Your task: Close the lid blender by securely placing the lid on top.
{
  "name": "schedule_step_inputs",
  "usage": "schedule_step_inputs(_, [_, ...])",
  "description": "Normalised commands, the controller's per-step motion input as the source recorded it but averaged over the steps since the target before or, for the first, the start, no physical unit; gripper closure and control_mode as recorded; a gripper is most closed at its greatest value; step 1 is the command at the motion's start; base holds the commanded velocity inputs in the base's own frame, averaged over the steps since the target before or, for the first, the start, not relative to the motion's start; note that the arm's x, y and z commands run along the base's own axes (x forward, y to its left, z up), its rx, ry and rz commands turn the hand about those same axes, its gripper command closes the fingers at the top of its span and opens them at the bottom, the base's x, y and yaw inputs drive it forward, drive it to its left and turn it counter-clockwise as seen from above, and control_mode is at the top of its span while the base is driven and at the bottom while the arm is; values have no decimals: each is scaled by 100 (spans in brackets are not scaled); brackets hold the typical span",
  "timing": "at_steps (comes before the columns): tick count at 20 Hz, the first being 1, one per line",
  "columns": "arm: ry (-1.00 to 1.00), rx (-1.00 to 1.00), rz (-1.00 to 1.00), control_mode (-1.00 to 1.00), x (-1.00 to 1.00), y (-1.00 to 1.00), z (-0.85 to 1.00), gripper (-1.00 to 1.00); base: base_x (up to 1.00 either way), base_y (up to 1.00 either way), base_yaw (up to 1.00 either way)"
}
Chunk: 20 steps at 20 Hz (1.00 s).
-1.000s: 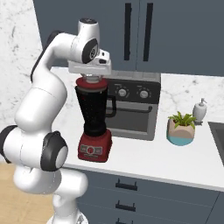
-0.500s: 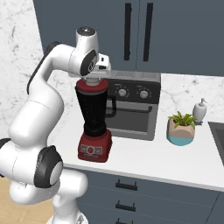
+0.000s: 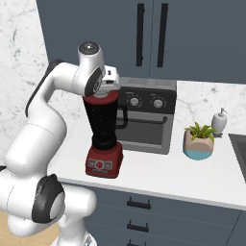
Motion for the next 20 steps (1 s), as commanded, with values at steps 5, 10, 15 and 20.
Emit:
schedule_step_inputs(5, [0, -4, 0, -100, 5, 8, 13, 100, 0, 0, 0])
schedule_step_inputs(10, [0, -2, 0, -100, -14, -1, -27, 100, 0, 0, 0])
schedule_step_inputs(15, [0, 0, 0, -100, -18, -5, -42, -100, 0, 0, 0])
schedule_step_inputs(20, [0, 0, 0, -100, -12, 0, -22, -100, 0, 0, 0])
